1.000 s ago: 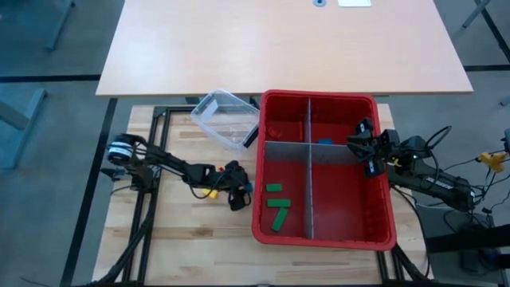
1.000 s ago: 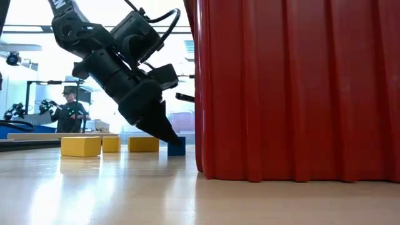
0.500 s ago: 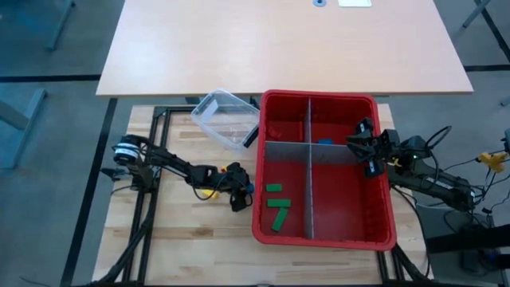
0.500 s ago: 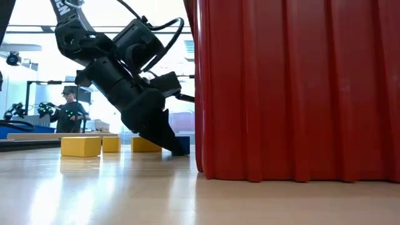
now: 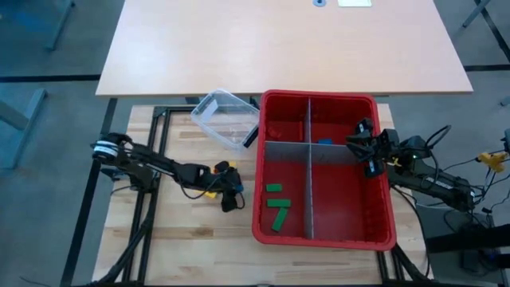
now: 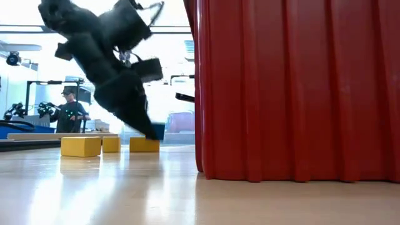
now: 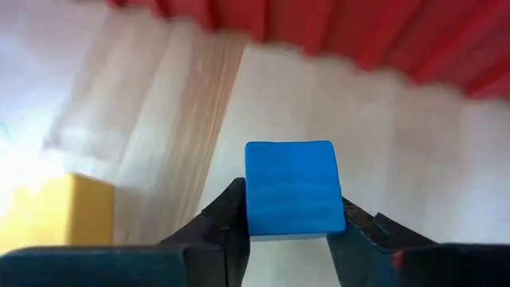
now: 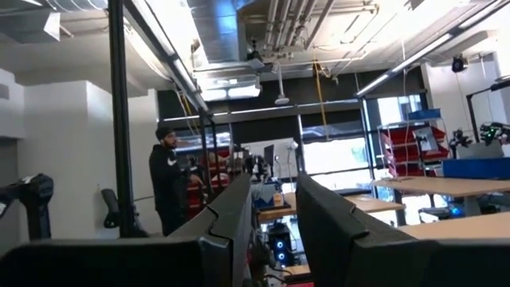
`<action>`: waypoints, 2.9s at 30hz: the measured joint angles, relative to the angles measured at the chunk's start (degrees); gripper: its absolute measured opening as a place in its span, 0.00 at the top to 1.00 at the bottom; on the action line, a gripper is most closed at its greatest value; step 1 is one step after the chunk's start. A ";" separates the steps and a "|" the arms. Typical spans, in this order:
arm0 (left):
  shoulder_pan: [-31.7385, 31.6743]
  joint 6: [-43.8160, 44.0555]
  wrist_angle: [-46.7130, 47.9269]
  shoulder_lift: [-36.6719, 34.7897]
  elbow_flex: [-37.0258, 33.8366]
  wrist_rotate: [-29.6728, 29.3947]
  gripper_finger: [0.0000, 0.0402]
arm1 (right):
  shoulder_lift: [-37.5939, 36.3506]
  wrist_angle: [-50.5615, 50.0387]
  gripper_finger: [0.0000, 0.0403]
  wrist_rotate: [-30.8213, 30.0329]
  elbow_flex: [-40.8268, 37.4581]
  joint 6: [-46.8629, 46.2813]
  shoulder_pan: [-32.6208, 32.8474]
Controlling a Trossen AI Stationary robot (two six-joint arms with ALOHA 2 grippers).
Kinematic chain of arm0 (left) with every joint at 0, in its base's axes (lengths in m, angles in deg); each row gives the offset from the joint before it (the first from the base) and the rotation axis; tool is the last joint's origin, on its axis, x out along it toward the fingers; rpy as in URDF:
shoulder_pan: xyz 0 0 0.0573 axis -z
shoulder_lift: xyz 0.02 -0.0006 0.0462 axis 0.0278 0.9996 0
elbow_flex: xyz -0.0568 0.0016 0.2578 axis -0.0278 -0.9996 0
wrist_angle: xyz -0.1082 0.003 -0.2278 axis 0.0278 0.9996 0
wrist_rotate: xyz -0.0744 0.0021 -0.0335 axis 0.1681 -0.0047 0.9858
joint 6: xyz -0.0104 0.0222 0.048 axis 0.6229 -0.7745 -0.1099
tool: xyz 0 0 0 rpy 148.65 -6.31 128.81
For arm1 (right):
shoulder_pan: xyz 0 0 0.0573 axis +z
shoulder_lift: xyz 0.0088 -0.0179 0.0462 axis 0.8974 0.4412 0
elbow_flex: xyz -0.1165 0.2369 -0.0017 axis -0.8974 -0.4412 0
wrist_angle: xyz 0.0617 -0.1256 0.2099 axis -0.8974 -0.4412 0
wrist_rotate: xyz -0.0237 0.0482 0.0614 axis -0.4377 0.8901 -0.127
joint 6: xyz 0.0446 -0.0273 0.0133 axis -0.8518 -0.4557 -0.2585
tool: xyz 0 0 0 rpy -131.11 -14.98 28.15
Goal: Sort blocks
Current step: Put the blue block into the top right of the red bin
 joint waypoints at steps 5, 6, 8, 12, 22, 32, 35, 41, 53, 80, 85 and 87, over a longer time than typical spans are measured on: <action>2.72 -0.54 0.75 -6.37 0.01 -4.11 0.73 | 0.82 -0.67 0.74 0.00 0.00 -2.72 0.00; 3.39 -0.95 1.13 -7.91 0.02 -5.49 0.73 | 1.23 -0.71 0.74 0.00 0.00 -3.36 -0.01; 4.76 -1.99 1.70 -10.99 0.02 -8.40 0.73 | 2.20 -0.68 0.73 0.00 0.00 -3.90 0.00; 7.41 -4.77 2.05 -16.95 0.04 -15.05 0.73 | 4.64 -0.46 0.71 0.02 0.00 -4.39 -0.02; 9.73 -18.92 -8.60 -22.31 0.15 -24.23 0.73 | 13.55 7.15 0.72 0.02 0.00 -12.44 0.00; 9.66 -33.56 -17.30 -18.13 0.15 -40.46 0.73 | 26.43 12.04 0.67 0.02 2.90 -17.13 0.11; 9.59 -36.67 -16.46 -16.43 2.00 -44.18 0.73 | 30.80 11.70 0.65 0.02 6.42 -15.35 0.72; 9.23 -41.09 -8.15 -11.76 11.41 -47.01 0.73 | 40.30 5.27 0.63 -0.02 14.31 -8.96 1.64; 8.74 -45.77 1.65 -4.80 25.56 -46.95 0.73 | 53.61 4.68 0.61 0.26 22.14 -6.89 3.19; 4.94 -48.07 4.06 -2.80 30.95 -43.36 0.73 | 69.50 3.48 0.55 0.29 36.98 -3.74 11.13; 4.92 -48.04 4.04 -2.80 30.95 -43.26 0.73 | 73.04 2.05 0.51 0.54 40.28 -3.10 11.79; 4.90 -47.74 4.14 -2.80 30.95 -42.20 0.73 | 74.37 1.65 0.50 1.15 41.46 -3.11 11.94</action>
